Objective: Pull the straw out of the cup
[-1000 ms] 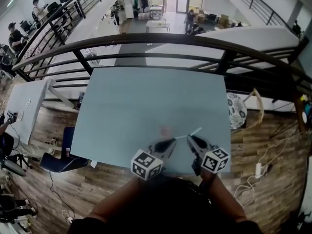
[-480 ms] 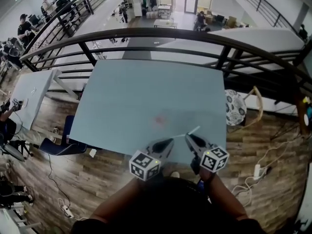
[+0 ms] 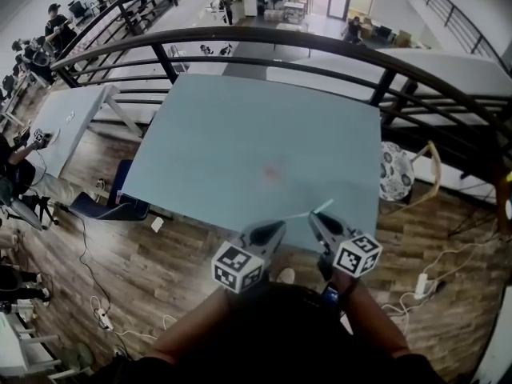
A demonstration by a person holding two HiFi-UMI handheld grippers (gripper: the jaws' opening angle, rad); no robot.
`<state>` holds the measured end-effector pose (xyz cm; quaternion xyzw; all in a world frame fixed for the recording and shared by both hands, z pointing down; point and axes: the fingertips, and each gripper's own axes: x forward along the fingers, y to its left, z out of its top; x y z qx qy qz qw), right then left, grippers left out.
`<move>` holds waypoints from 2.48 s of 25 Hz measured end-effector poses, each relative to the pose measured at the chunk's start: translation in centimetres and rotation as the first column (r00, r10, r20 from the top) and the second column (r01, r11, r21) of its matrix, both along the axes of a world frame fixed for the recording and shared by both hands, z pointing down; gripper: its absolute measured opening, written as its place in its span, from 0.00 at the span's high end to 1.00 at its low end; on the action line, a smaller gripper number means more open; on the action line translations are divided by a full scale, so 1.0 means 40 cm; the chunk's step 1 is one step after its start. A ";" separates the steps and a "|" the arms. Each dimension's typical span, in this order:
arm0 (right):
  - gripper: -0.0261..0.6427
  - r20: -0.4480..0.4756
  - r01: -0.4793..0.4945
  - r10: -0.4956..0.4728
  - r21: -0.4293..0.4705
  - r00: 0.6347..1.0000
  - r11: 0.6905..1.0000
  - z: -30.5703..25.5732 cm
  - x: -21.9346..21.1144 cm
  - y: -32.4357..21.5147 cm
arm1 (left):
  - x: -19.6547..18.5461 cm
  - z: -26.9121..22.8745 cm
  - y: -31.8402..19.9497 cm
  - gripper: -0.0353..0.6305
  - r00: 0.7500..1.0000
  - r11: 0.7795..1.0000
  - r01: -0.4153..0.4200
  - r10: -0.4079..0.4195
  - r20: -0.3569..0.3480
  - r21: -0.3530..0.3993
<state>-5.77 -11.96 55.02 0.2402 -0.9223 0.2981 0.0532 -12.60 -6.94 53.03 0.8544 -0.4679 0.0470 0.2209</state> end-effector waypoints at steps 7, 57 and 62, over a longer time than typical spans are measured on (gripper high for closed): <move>0.90 -0.001 -0.014 0.014 0.035 1.000 0.999 -0.025 -0.037 0.055 | -0.029 -0.027 0.041 0.93 1.000 0.999 -0.016 0.017 -0.007 0.030; 0.90 -0.044 -0.138 0.139 0.032 0.989 0.990 -0.045 -0.390 0.541 | -0.373 -0.033 0.413 0.93 0.955 0.955 -0.292 0.294 -0.036 0.057; 0.90 -0.042 -0.103 0.104 0.027 0.994 0.994 -0.061 -0.399 0.543 | -0.374 -0.046 0.403 0.93 0.951 0.953 -0.300 0.303 -0.058 0.052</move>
